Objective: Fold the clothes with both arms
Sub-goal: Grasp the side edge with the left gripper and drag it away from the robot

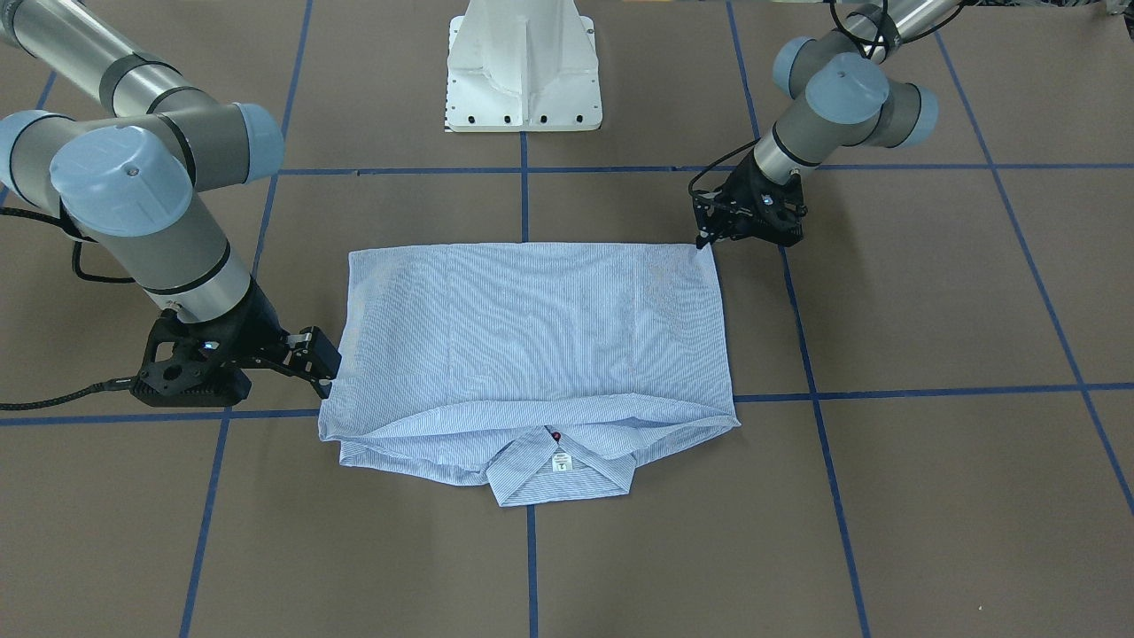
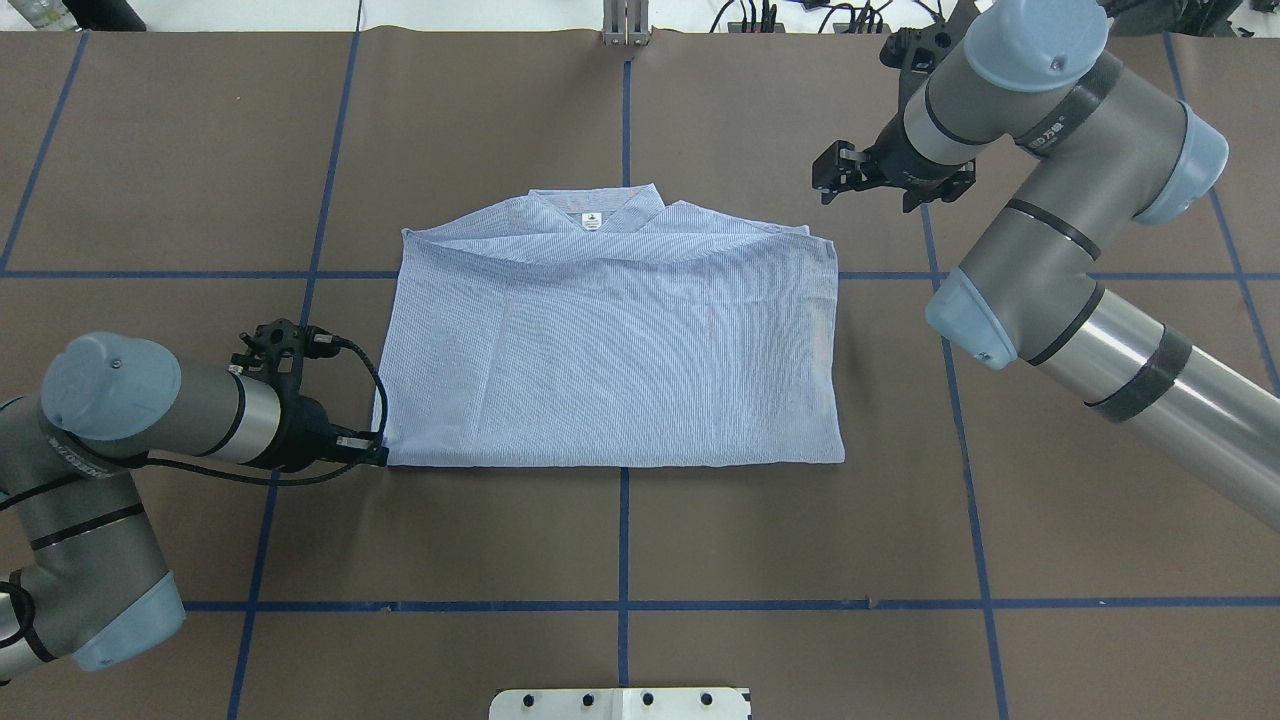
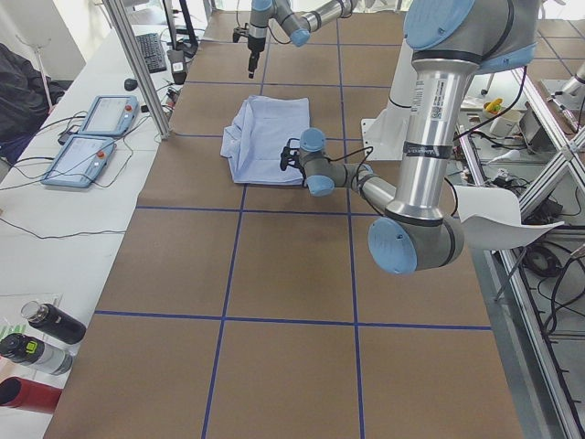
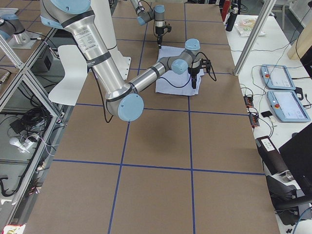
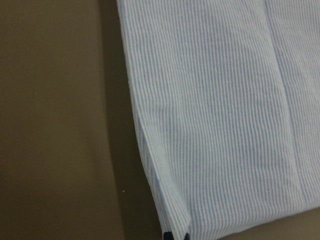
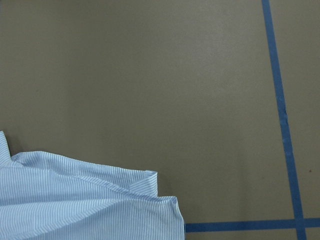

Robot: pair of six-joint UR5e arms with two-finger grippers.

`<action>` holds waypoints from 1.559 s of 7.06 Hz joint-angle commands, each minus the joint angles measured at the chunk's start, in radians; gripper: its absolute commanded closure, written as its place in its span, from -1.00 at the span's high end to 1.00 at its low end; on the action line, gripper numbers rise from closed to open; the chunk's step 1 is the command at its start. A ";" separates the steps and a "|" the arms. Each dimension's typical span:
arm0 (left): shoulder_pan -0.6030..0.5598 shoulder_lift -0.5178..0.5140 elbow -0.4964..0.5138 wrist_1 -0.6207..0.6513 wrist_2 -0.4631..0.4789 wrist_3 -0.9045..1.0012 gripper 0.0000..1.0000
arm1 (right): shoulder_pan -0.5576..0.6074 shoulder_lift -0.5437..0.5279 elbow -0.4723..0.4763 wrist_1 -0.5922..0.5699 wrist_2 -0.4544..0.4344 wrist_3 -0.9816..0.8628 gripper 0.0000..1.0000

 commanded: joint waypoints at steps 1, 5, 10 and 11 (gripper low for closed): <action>-0.097 0.018 0.032 0.013 -0.002 0.101 -1.00 | 0.000 0.000 -0.002 0.000 0.000 0.000 1.00; -0.374 -0.365 0.446 0.189 0.023 0.338 -1.00 | 0.000 0.000 0.001 0.000 0.002 -0.002 1.00; -0.425 -0.740 0.940 0.004 0.133 0.347 0.64 | -0.034 0.012 0.025 -0.003 -0.006 0.038 1.00; -0.428 -0.731 0.895 0.008 0.126 0.345 1.00 | -0.049 0.019 0.030 -0.004 -0.006 0.111 1.00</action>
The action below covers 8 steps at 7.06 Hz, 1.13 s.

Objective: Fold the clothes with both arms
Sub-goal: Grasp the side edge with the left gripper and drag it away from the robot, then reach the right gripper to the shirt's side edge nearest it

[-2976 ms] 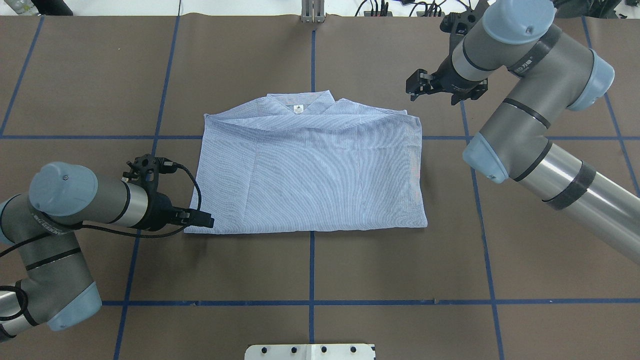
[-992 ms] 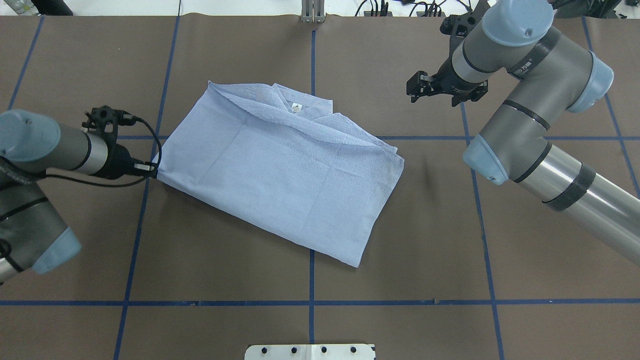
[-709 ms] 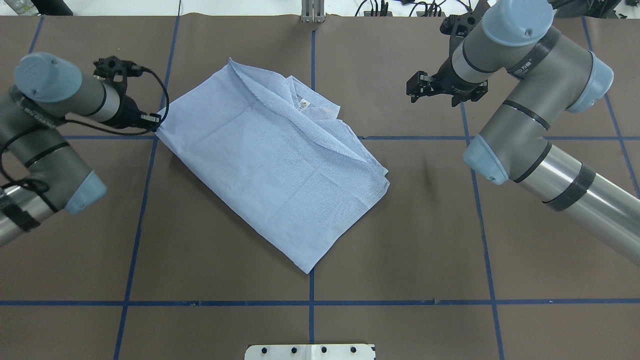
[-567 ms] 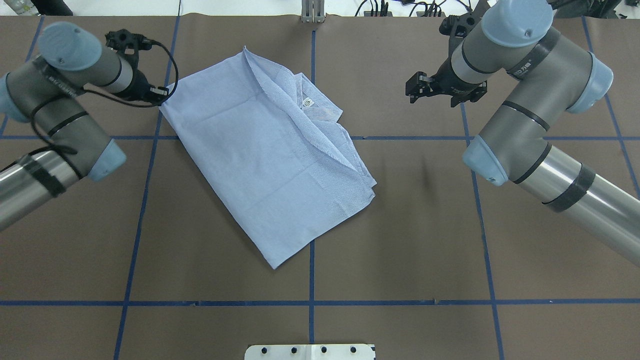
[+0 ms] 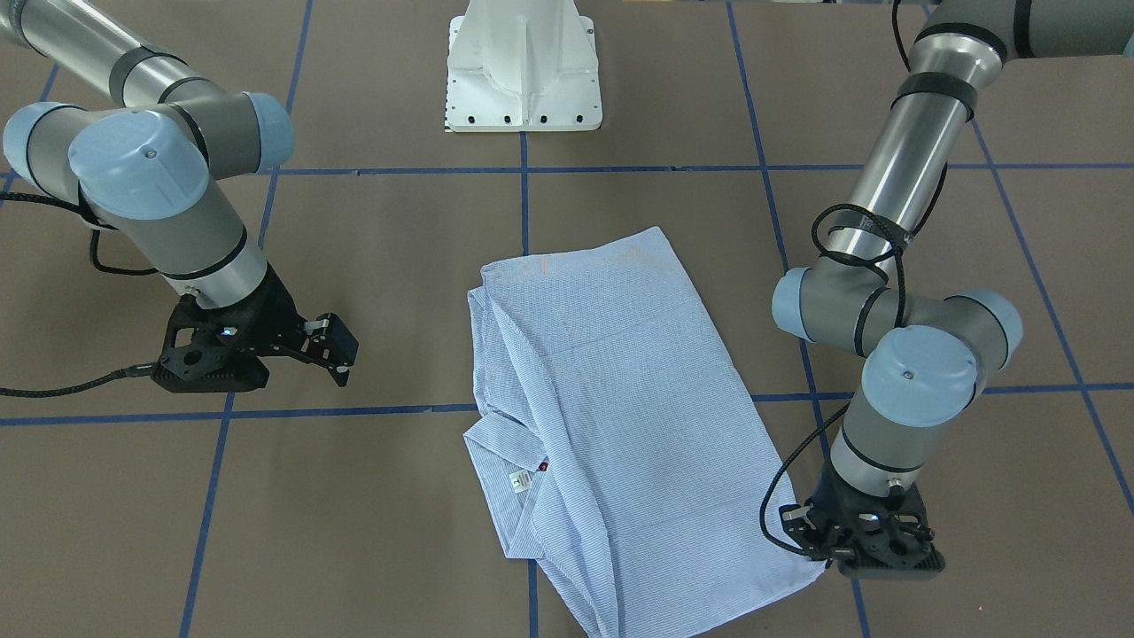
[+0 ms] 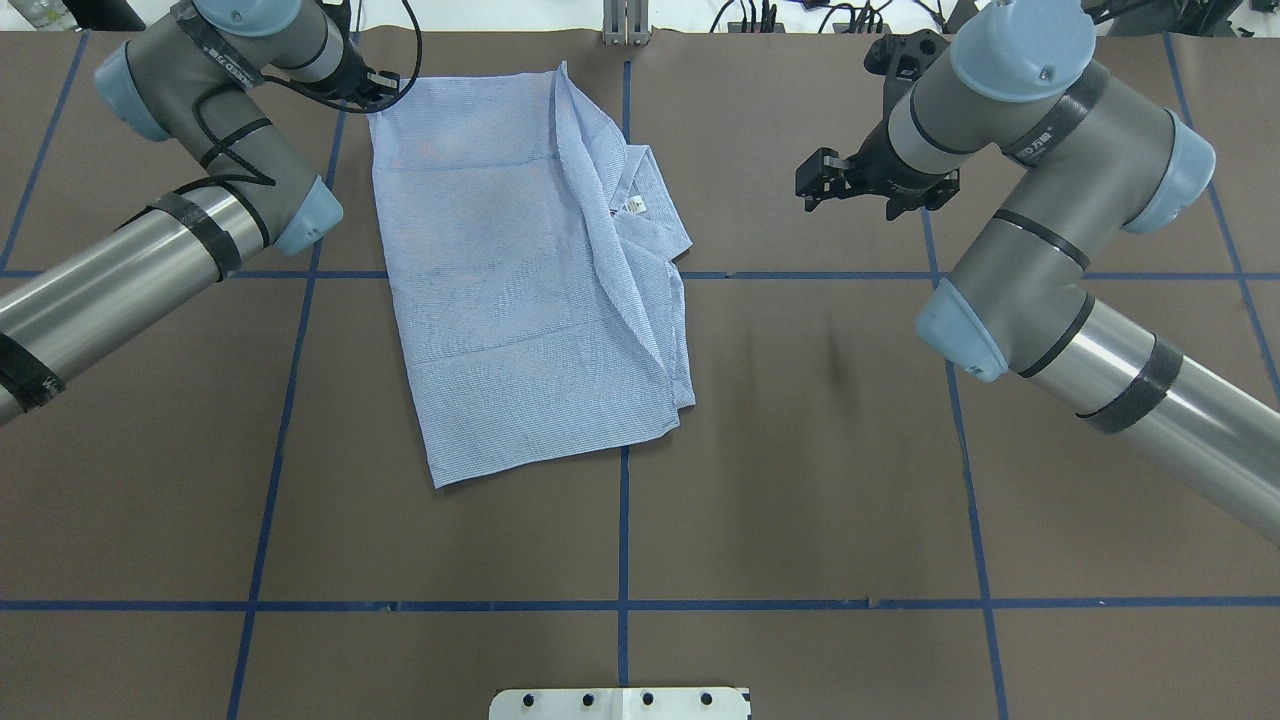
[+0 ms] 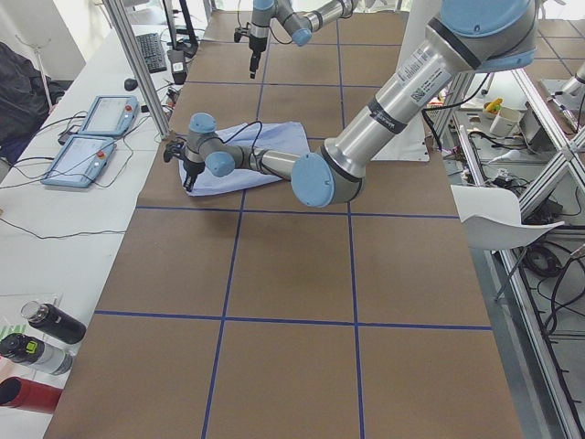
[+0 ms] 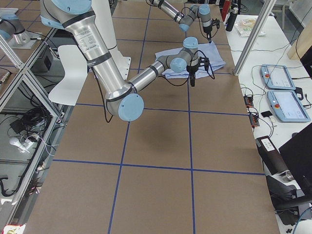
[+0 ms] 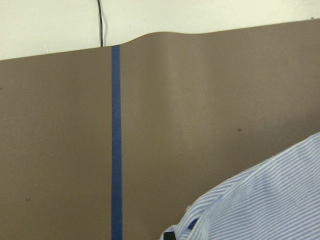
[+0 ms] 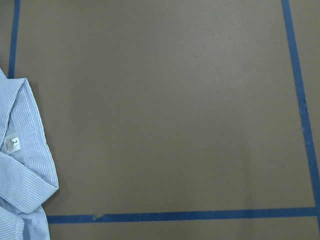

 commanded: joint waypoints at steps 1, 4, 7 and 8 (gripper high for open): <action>-0.008 0.096 -0.148 -0.017 -0.066 -0.002 1.00 | -0.066 0.039 0.015 -0.008 -0.036 0.205 1.00; -0.019 0.237 -0.319 -0.015 -0.172 0.001 1.00 | -0.320 0.061 0.075 -0.025 -0.283 0.618 0.98; -0.021 0.242 -0.324 -0.017 -0.171 0.001 1.00 | -0.468 0.061 0.068 -0.027 -0.455 0.702 0.75; -0.019 0.244 -0.322 -0.017 -0.171 0.002 1.00 | -0.488 0.055 0.057 0.010 -0.460 0.696 0.52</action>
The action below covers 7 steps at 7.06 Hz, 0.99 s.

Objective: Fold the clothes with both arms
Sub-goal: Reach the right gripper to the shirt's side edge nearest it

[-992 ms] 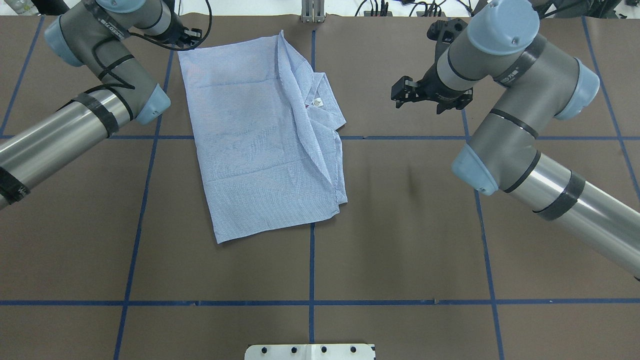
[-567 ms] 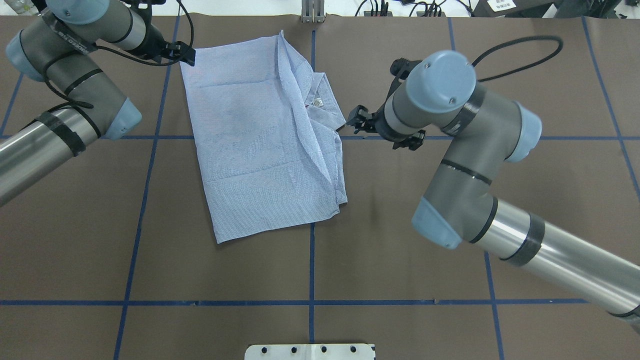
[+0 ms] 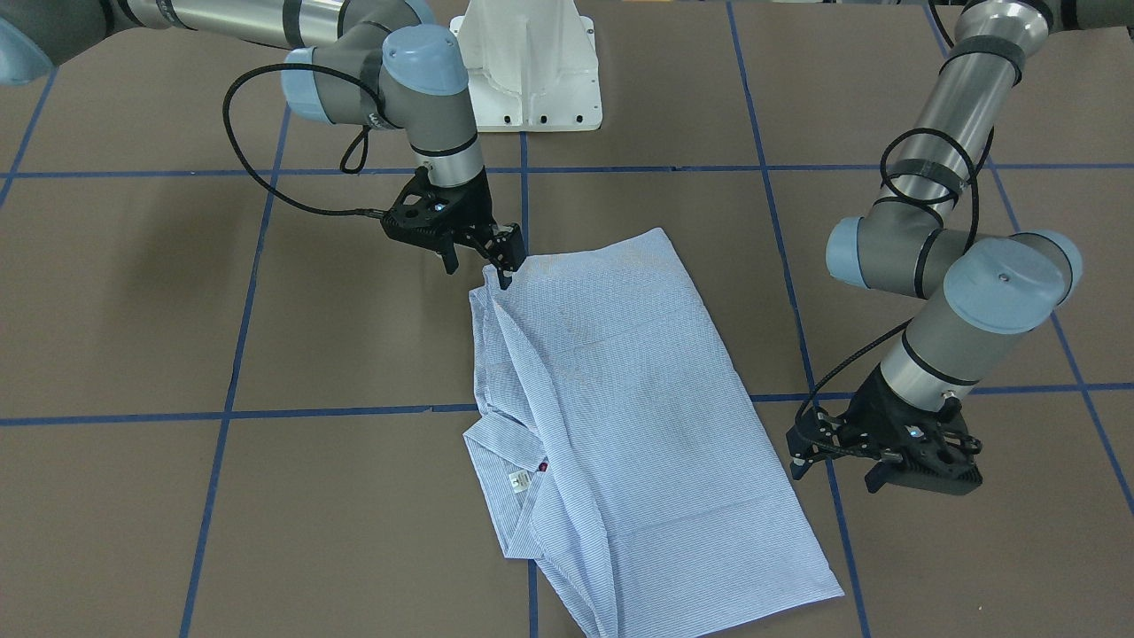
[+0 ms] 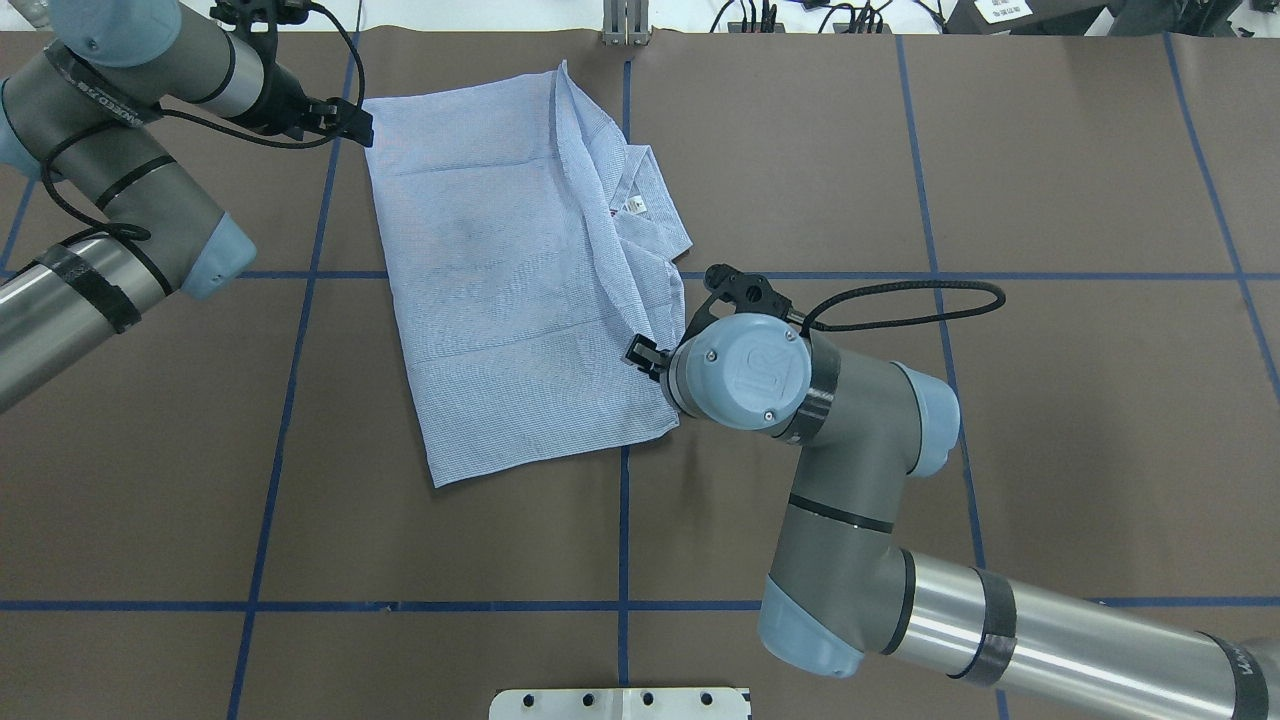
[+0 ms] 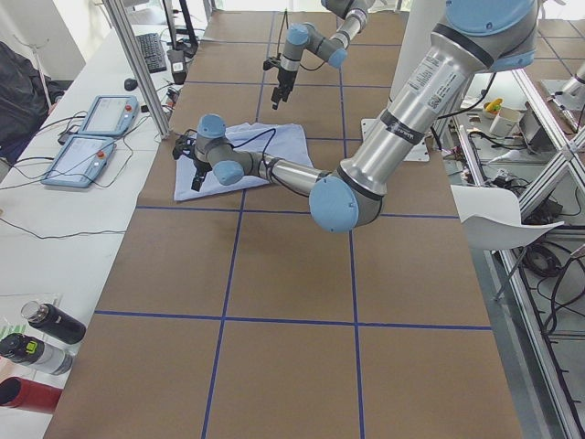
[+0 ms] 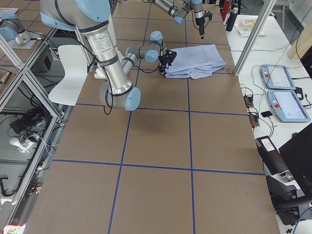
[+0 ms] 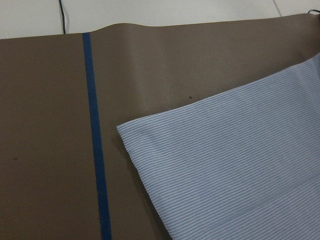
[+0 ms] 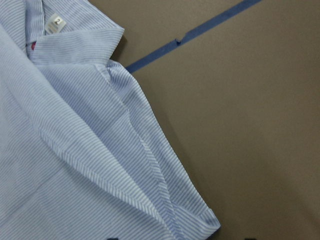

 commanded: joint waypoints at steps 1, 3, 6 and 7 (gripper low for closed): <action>0.001 0.002 0.000 0.001 0.000 0.004 1.00 | -0.032 -0.010 -0.022 0.049 -0.039 -0.004 0.41; 0.001 0.000 -0.001 0.000 -0.003 0.004 1.00 | -0.032 -0.001 -0.059 0.054 -0.099 -0.056 0.37; 0.000 0.002 -0.001 0.000 -0.003 0.006 1.00 | -0.032 0.013 -0.091 0.055 -0.140 -0.063 0.35; 0.000 0.002 -0.001 0.001 -0.005 0.006 1.00 | -0.034 0.016 -0.100 0.057 -0.147 -0.072 0.32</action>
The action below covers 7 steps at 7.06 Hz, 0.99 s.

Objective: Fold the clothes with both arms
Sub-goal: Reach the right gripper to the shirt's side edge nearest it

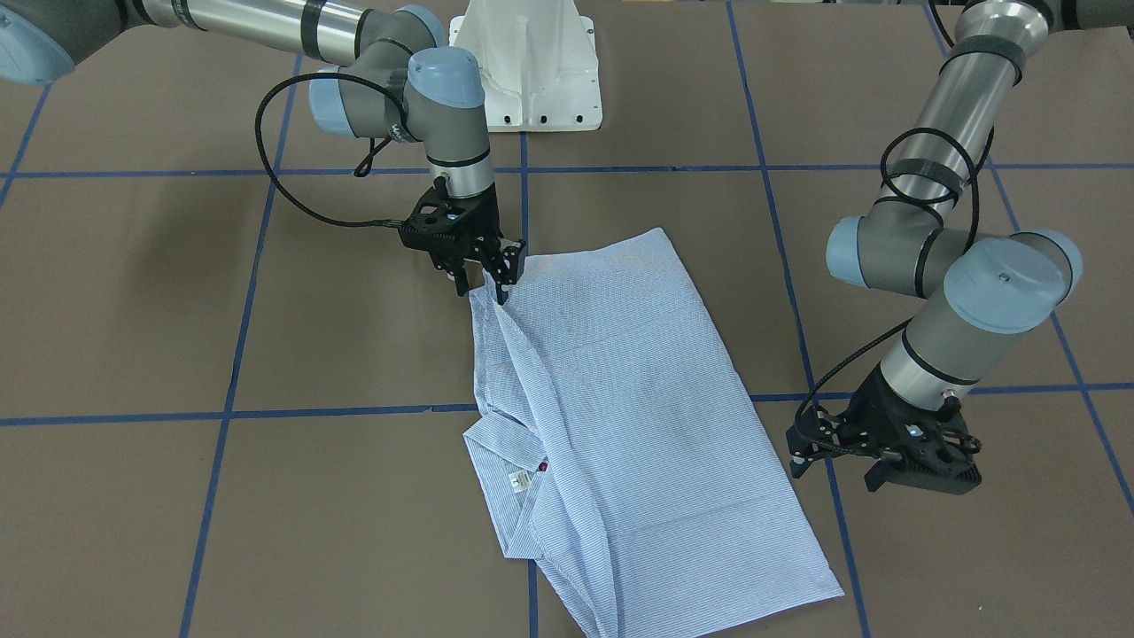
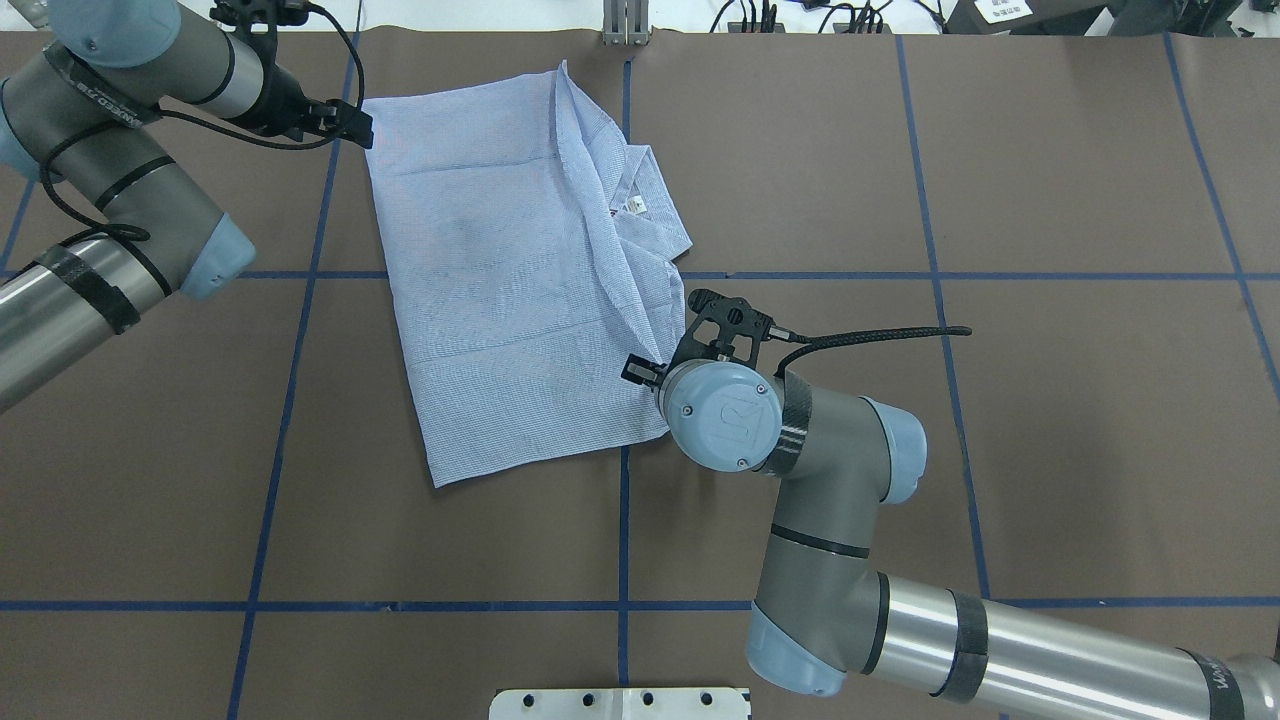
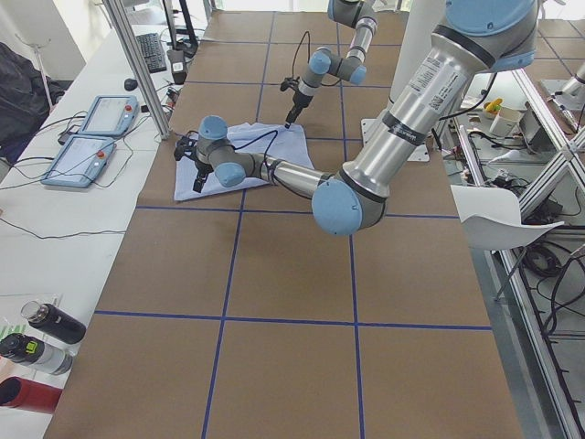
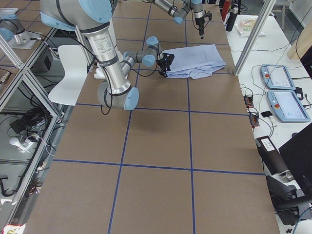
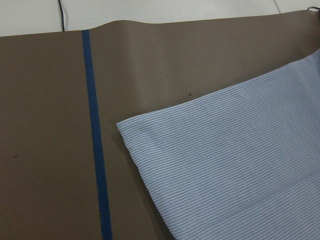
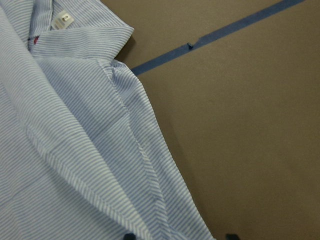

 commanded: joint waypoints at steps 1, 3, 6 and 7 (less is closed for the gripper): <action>0.001 0.002 0.000 -0.001 -0.003 0.001 1.00 | -0.001 0.006 -0.020 0.001 -0.009 -0.009 0.25; 0.001 0.004 -0.002 0.001 -0.004 0.001 1.00 | -0.007 0.012 -0.030 0.000 -0.009 -0.008 0.16; 0.001 0.002 -0.002 -0.001 -0.004 0.001 1.00 | -0.007 0.037 -0.033 0.000 -0.009 0.003 -1.00; 0.001 0.002 -0.002 0.001 -0.004 0.001 1.00 | -0.007 0.037 -0.032 0.000 -0.008 0.003 -1.00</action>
